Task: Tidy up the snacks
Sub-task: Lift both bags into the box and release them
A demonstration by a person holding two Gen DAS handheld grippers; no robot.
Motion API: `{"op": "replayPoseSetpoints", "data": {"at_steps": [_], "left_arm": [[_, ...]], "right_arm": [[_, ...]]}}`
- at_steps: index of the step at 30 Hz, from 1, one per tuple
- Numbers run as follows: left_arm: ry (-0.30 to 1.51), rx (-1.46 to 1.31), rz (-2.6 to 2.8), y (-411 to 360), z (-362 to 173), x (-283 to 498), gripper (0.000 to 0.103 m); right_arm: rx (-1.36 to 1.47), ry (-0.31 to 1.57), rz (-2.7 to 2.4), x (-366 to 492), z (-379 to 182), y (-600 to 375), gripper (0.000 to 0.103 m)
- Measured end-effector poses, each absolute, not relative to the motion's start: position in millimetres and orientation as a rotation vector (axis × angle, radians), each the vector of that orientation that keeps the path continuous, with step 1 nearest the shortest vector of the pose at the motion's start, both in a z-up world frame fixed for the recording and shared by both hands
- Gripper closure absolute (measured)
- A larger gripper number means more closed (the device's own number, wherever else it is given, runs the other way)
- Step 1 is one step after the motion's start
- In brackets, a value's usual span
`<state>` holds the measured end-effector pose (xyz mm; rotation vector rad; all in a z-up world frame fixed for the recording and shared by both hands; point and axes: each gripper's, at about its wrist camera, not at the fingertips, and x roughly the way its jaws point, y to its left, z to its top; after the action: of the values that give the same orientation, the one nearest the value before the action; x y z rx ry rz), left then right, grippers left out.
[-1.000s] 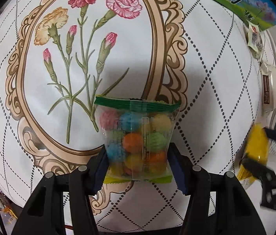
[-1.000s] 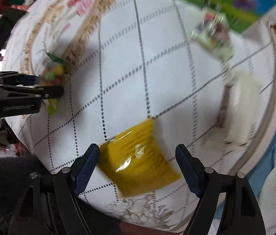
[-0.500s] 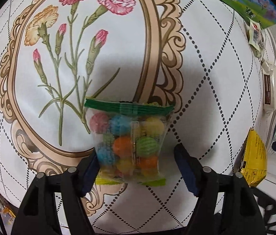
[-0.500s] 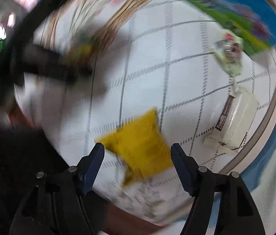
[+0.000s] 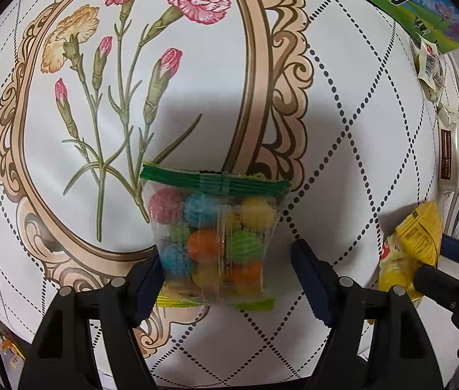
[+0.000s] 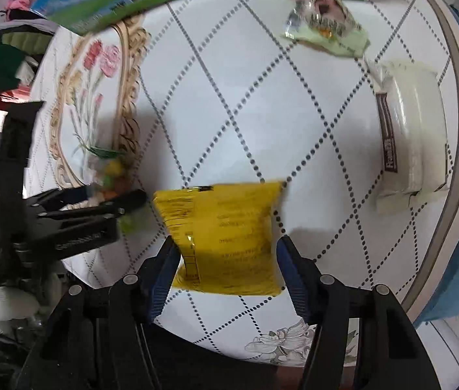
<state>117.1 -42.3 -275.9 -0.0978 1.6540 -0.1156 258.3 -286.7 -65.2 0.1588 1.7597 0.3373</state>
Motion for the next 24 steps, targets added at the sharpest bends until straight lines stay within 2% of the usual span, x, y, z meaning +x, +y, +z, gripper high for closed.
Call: {"op": "replayPoseSetpoints", "data": {"at_steps": [2,6,9,10,11,17,24], "left_arm": [[1.657,-0.102,-0.114,-33.2,-264.7,116.3,0.029],[1.628,-0.108,-0.105,-30.1,-256.7,119.8,0.030],[1.606,-0.073,-0.090,-28.4,-252.9,124.2,0.052],[1.604,-0.075,-0.092,-27.1,-252.1,125.2,0.056],[1.604,-0.083,-0.093,-25.4,-251.1,126.1,0.058],[1.574,-0.112,-0.100,-19.6,-231.7,133.1,0.059],[1.434,-0.187,-0.201,-25.9,-148.5,174.9,0.059]], "right_arm": [[0.110,1.748,0.335,258.8,-59.7,-289.9,0.035],[0.114,1.778,0.328,200.4,-72.2,-282.0,0.035],[0.139,1.795,0.298,194.0,-85.4,-283.9,0.036],[0.139,1.786,0.281,190.5,-87.9,-283.8,0.037],[0.126,1.768,0.257,186.8,-91.0,-283.1,0.043],[0.174,1.704,0.235,177.5,-84.7,-278.9,0.053],[0.297,1.581,0.274,207.5,-21.9,-301.0,0.054]]}}
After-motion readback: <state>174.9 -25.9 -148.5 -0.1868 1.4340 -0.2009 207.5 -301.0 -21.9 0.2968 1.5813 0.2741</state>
